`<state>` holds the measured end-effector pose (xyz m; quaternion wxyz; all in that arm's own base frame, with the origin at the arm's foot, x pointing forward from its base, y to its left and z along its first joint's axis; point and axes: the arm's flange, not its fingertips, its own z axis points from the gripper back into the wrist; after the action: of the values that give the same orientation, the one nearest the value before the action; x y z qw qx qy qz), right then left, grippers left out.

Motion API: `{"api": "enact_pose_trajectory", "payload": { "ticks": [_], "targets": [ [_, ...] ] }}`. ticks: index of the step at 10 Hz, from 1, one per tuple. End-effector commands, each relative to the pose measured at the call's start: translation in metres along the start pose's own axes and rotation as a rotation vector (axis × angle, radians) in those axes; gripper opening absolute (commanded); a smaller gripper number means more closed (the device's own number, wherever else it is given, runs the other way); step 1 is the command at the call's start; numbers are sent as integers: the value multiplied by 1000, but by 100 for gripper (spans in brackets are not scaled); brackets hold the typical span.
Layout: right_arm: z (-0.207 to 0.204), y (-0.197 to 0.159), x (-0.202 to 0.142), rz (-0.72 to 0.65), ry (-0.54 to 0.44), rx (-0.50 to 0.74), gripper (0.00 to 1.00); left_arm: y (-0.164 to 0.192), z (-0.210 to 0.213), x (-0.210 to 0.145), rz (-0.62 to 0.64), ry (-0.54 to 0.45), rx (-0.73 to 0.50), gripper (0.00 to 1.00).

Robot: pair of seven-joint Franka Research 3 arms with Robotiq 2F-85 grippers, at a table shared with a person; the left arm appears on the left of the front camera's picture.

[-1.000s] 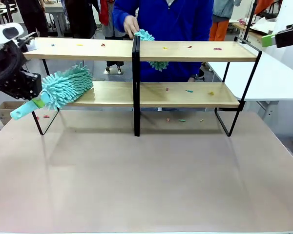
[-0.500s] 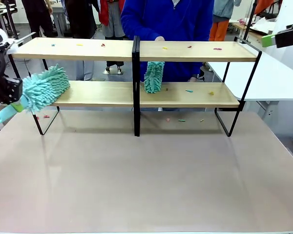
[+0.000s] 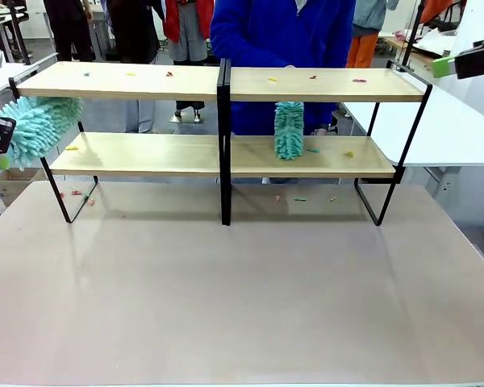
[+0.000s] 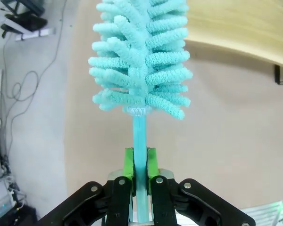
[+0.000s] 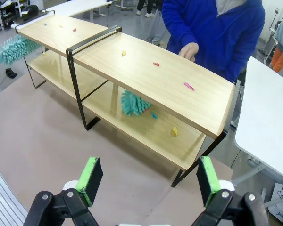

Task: Clean the shelves.
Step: Clean a randomly selected level of the Shelf with the Duster.

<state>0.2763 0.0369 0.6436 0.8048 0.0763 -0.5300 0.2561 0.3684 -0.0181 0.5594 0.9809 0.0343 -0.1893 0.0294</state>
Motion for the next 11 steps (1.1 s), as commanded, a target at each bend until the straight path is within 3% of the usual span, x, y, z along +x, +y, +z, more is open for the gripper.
{"api": "enact_pose_trajectory", "payload": {
  "ticks": [1, 6, 9, 11],
  "targets": [
    [0, -1, 0, -5, -2, 0, 100, -2, 1, -7, 20, -33, 32, 12],
    [0, -1, 0, -5, -2, 0, 100, -7, -2, -11, -99, 87, -141, 12],
    [0, -1, 0, -5, -2, 0, 100, 25, 39, -28, -296, 271, -511, 12],
    [0, -1, 0, -5, -2, 0, 100, 73, 82, -44, -376, 305, -658, 12]
  ]
}}
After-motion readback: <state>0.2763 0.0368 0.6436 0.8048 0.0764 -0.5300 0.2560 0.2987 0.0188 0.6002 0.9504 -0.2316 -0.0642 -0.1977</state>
